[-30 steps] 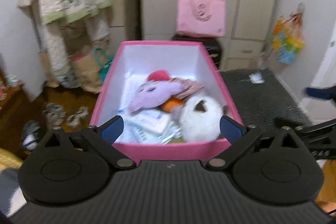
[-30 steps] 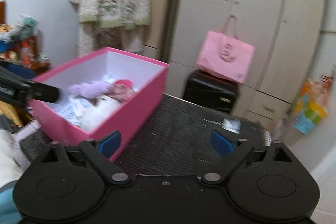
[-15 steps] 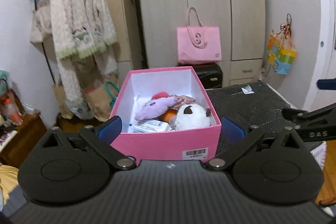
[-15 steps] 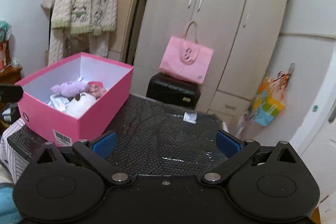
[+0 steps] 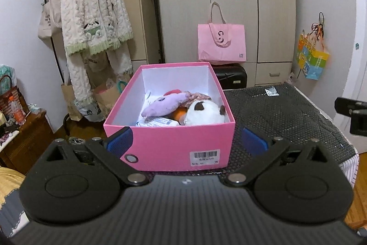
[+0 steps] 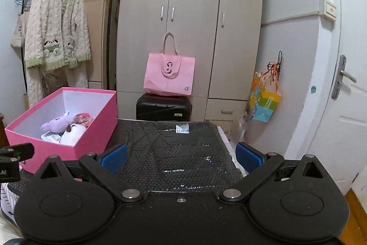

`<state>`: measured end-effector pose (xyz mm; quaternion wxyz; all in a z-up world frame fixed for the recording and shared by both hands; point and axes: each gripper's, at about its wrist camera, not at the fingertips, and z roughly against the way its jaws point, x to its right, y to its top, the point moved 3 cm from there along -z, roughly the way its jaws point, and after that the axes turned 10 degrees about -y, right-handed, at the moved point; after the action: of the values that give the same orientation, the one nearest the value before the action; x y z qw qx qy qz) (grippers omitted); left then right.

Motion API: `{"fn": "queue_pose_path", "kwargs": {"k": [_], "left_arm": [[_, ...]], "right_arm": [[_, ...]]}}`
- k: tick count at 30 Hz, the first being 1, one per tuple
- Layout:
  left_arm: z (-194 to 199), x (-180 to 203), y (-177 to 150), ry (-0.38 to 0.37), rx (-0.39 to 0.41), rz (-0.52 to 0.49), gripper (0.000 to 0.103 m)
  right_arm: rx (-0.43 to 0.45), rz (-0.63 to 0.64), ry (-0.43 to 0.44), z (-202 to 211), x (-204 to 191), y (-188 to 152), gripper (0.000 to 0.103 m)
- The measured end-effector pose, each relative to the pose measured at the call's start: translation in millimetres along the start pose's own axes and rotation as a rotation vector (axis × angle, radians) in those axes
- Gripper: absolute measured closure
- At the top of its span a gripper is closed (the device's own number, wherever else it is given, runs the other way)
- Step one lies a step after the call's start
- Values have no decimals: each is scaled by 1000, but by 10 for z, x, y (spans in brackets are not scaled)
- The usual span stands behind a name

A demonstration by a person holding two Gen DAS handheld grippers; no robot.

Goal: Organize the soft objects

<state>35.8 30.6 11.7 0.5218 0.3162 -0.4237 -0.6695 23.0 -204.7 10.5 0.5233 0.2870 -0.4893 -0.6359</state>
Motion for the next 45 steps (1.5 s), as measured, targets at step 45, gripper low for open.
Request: {"fn": "queue_pose_path", "kwargs": {"k": [45], "left_arm": [[104,2,-172,111,38,-14,0]], "right_arm": [[-41,-43,94,56,19,-202,1]]}}
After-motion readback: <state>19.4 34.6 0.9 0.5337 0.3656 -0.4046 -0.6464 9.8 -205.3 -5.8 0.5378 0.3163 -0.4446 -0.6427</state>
